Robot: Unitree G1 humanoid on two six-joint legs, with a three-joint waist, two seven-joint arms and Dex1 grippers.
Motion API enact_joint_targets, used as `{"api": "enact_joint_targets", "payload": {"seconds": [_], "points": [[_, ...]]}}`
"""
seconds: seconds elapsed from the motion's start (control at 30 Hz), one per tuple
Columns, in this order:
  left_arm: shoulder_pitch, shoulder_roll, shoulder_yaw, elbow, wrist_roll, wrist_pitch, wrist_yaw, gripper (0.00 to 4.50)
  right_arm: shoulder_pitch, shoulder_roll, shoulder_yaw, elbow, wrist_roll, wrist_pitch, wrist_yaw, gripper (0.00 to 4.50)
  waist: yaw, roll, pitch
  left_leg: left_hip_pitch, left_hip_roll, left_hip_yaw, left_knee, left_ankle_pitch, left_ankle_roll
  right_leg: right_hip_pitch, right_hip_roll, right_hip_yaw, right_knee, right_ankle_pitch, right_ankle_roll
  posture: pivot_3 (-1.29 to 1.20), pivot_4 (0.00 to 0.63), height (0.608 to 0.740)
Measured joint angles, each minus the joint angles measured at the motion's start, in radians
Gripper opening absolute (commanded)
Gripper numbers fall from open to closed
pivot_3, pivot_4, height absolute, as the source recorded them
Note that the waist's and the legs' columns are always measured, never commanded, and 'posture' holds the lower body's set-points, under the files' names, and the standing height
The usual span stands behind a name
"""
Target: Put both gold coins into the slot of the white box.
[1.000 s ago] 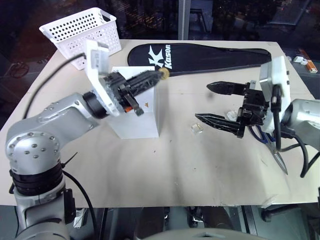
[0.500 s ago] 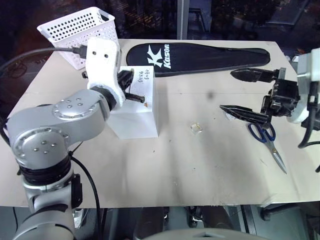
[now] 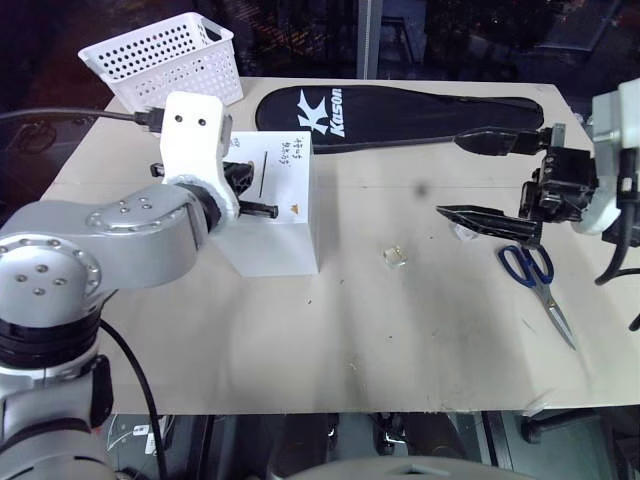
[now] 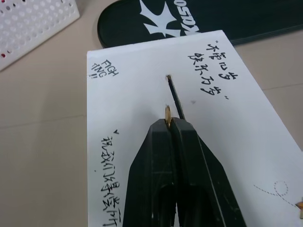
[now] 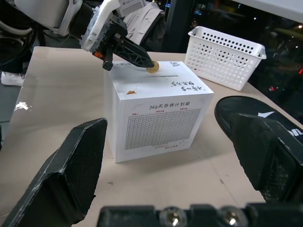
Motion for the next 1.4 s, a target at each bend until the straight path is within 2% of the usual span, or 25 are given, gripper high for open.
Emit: {"api": "enact_joint_targets", "payload": {"seconds": [0.23,0.7,1.4], "points": [[-0.033,0.043,-0.08,0.032,-0.096,-0.108,0.045,0.0,-0.01,0.002,0.011,-0.033,0.001,0.021,-0.02,4.45,0.006,0.0,0.0,0.001,0.0,0.0,0.0,0.0,0.0,0.001,0.0,0.0,0.0,0.0,0.0,0.0,0.15,0.738],[-0.07,0.074,-0.18,0.076,-0.153,-0.182,0.084,0.0,-0.01,0.002,0.011,-0.071,0.017,0.045,-0.054,4.45,0.014,0.0,0.0,0.002,0.0,0.0,0.001,0.0,0.0,0.002,0.0,0.0,0.001,0.0,0.0,0.0,0.15,0.738],[-0.111,0.074,-0.226,0.099,-0.134,-0.173,0.039,0.0,-0.01,0.004,0.012,-0.098,0.029,0.067,-0.097,4.45,0.014,0.0,0.0,0.001,-0.001,0.0,0.003,0.0,0.0,0.002,0.0,0.0,0.002,0.0,0.0,0.0,0.15,0.738]]}}
